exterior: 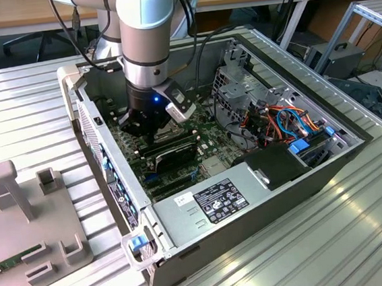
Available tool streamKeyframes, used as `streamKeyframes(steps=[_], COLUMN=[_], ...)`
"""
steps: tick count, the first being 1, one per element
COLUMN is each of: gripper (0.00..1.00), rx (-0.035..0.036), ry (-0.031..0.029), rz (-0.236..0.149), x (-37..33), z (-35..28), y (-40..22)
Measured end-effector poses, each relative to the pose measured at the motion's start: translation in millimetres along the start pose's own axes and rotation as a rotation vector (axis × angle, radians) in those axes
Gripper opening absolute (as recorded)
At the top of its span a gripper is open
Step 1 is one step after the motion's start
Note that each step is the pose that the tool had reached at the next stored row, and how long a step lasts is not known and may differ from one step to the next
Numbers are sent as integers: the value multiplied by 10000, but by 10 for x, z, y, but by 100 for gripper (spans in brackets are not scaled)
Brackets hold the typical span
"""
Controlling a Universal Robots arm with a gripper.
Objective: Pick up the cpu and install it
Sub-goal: 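Install the second cpu locking lever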
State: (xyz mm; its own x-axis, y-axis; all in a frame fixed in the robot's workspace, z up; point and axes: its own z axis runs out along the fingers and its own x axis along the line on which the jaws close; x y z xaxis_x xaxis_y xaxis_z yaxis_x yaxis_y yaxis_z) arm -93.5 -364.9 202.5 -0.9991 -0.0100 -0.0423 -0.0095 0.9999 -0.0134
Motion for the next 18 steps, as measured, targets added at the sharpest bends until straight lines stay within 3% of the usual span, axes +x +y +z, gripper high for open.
streamKeyframes(steps=[13,18], gripper=[11,11], rx=[7,12], ry=[1,3], rz=[-1,-1], x=[4,-4], z=[-4,-169], y=[-12,-13])
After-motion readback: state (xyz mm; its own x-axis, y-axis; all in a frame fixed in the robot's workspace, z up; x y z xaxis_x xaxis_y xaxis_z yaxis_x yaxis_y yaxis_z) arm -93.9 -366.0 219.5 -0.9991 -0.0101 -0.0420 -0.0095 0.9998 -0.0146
